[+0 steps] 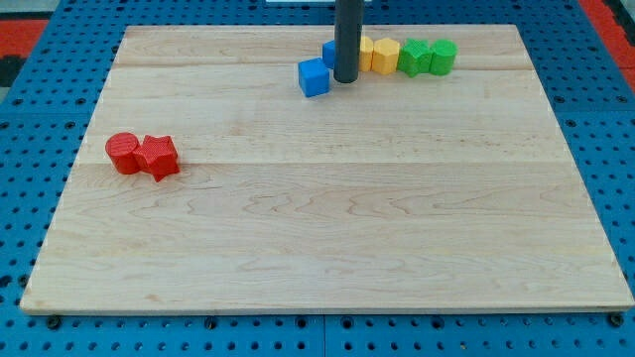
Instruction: Push the blue cube into the blue triangle
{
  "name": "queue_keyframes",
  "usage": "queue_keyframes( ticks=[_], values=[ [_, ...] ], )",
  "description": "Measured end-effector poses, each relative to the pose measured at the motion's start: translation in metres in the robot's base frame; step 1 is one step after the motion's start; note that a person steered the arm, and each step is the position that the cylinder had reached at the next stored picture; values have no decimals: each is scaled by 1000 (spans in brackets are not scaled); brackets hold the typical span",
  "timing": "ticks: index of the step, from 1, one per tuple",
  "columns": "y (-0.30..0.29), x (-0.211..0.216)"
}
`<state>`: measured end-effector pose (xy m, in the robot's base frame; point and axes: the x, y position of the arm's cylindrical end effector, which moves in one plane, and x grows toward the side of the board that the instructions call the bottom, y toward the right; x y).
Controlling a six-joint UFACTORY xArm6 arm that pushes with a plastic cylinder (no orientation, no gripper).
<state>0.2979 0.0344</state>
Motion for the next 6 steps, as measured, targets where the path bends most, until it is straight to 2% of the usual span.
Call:
queue_keyframes(
  ticks=[2,3,4,6],
  values=[
    [-45,0],
    [-43,3],
    [-32,64],
    [-39,79]
  ],
)
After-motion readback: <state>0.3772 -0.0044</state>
